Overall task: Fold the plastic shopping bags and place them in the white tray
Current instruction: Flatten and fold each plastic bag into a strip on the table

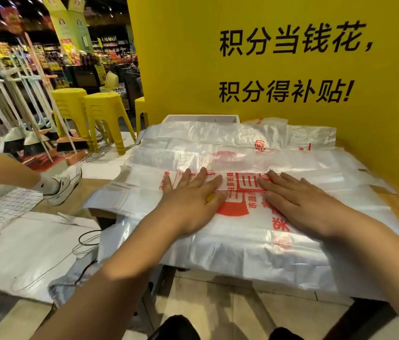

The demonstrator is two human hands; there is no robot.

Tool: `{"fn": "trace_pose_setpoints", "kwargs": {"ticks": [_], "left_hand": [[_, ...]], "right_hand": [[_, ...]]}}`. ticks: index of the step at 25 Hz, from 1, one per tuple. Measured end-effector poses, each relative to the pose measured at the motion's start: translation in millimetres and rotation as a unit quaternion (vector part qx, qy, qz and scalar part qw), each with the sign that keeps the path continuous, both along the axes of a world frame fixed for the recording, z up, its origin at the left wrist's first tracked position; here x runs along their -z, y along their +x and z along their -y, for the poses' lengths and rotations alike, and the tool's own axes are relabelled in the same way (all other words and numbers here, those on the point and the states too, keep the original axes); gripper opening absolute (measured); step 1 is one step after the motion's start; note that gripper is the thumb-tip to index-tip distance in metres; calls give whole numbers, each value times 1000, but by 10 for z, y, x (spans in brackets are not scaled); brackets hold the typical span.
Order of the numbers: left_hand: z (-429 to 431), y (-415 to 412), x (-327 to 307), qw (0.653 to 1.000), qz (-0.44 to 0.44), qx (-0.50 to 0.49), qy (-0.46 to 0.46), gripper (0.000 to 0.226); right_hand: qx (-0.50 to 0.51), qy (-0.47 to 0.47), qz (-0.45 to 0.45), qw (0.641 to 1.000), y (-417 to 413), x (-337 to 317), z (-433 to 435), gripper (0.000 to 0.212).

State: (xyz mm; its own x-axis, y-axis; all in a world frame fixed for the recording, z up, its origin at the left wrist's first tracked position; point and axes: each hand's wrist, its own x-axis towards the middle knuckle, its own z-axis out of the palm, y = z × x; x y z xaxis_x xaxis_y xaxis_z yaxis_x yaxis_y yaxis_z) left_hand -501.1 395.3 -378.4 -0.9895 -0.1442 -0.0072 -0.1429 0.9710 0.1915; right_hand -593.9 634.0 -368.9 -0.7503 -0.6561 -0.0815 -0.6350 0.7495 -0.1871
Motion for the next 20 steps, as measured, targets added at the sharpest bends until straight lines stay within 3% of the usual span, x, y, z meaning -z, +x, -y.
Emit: {"fn": "trace_pose_setpoints", "kwargs": {"ticks": [3, 6, 10, 15, 20], "left_hand": [[-8, 1, 2, 1000, 2, -12, -1, 58], [-16, 6, 9, 1000, -27, -13, 7, 61], [-61, 30, -38, 990, -138, 16, -14, 59], [-138, 52, -125, 972, -225, 49, -53, 28], [-34, -2, -335, 963, -268, 36, 5, 25]], "right_hand": [[28, -8, 9, 1000, -50, 4, -82, 87], [50, -22, -15, 998, -45, 15, -109, 75], [54, -14, -141, 988, 6, -83, -96, 70], [8, -23, -239, 971, 84, -142, -49, 38], [14, -116, -281, 952, 35, -278, -38, 22]]}}
